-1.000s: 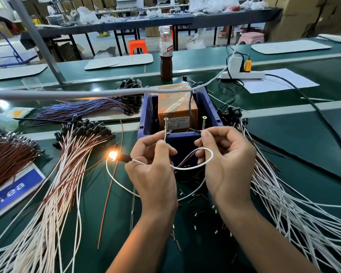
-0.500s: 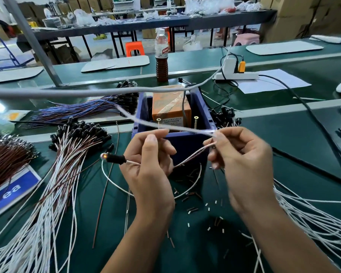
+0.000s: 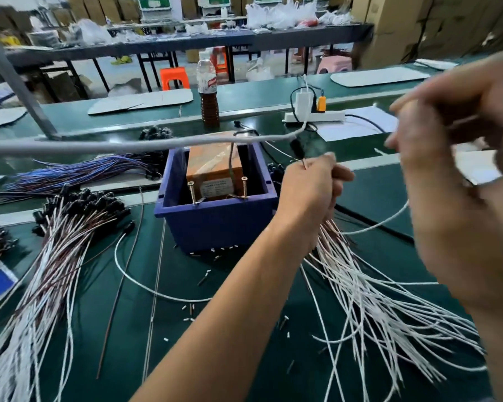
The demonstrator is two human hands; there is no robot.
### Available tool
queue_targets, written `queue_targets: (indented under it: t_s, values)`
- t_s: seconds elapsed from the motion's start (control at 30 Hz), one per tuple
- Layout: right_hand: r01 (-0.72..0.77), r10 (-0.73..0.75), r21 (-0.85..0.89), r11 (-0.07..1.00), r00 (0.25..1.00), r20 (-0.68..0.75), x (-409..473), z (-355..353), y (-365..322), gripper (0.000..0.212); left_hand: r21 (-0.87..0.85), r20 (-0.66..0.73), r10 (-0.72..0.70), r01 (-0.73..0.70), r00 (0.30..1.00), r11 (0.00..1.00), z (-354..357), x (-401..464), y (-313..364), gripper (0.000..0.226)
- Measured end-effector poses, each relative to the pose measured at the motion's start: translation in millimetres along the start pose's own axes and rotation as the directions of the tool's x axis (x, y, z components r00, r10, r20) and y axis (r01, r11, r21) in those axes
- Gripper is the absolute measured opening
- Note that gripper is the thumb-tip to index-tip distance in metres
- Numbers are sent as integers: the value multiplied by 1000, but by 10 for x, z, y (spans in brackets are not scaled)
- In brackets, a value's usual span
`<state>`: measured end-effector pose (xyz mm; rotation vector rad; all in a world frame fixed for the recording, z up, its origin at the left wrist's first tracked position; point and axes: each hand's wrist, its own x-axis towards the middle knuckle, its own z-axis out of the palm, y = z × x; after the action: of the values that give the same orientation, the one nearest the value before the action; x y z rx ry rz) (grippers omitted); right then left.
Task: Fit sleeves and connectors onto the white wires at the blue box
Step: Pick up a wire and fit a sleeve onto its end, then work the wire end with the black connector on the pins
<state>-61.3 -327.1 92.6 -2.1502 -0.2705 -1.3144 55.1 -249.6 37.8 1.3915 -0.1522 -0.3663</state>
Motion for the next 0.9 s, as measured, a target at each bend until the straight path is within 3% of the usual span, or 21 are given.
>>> queue_targets:
  t_s: [0.1,0.2,0.27,0.47,0.6,0.67,0.8,0.9]
  values:
    - [-112,172,-198,974,933,317,-57,106,117,20,-147,18,-203,203,979,968,114,104,-240,31]
    - [-168,496,-520,838,632,595,-168,202,262,35,-439,43,-341,324,939,838,153,179,-378,37]
    - [-144,611,-627,766,467,639,-223,231,312,44,-517,9,-371,322,929,793,169,253,-379,38]
    - [-139,645,-662,737,441,625,-222,81,429,22,-534,-152,-313,189,938,824,222,441,-177,29]
    - [-99,660,-683,723,390,642,-194,-21,356,32,-467,-265,-304,154,915,871,188,610,3,27]
    - [-88,671,-696,713,376,639,-212,-21,359,34,-378,-321,-311,180,895,908,159,715,33,27]
    - [-81,682,-706,704,354,640,-361,152,519,32,-115,-386,-213,183,897,976,143,873,-33,47]
    - [-38,688,-742,669,409,599,-490,309,679,33,122,-410,-75,136,909,983,119,924,-158,50]
